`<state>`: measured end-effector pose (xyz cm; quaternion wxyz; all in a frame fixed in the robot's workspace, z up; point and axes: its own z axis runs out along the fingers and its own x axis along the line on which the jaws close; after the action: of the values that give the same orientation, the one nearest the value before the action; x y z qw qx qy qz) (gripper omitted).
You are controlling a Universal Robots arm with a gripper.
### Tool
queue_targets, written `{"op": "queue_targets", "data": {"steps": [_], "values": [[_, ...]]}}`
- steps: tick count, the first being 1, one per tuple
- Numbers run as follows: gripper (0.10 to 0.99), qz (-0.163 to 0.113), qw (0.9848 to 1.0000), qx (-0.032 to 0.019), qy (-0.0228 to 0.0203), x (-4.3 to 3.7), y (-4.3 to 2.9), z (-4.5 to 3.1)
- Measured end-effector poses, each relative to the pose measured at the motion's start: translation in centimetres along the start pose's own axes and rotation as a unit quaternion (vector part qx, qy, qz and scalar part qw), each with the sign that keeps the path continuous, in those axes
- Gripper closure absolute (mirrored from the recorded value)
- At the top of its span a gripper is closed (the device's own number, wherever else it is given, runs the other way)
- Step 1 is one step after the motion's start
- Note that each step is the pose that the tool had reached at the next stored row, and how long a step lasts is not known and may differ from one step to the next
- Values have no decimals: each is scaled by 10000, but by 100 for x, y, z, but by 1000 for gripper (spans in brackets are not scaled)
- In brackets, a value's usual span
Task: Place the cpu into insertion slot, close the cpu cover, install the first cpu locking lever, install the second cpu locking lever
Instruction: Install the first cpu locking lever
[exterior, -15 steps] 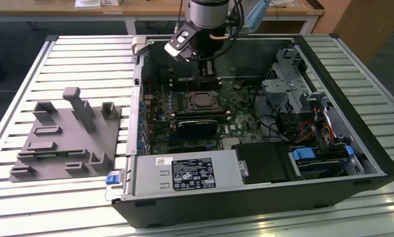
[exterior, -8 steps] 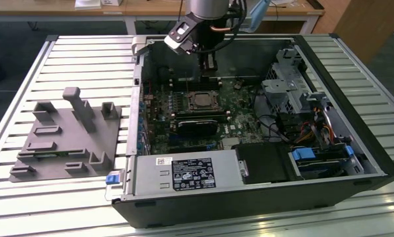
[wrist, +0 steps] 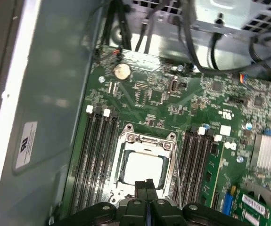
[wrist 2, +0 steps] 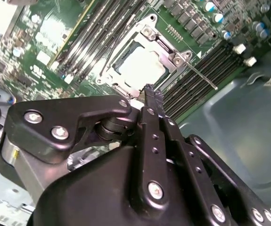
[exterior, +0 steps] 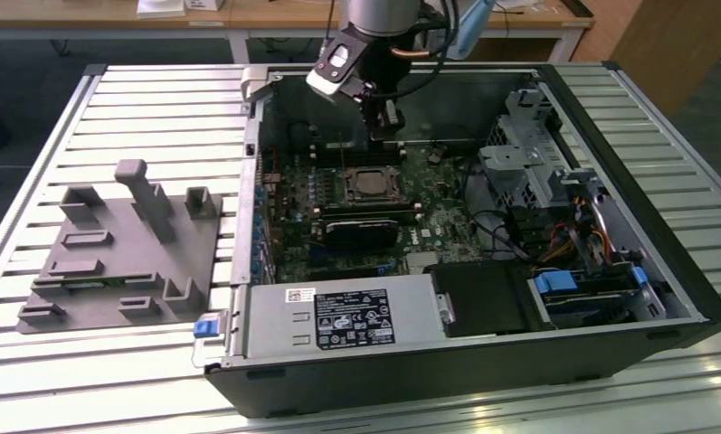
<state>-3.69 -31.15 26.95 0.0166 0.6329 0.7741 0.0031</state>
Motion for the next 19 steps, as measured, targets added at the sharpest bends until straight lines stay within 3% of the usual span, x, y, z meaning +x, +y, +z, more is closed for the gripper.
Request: {"op": "queue_targets", "data": {"steps": [4, 10, 19], "values": [[980, -315, 9995, -7, 8, 0, 0, 1], [980, -702, 9975, -15, 18, 0, 0, 1], [980, -1263, 9920, -28, 33, 0, 0, 2]]}}
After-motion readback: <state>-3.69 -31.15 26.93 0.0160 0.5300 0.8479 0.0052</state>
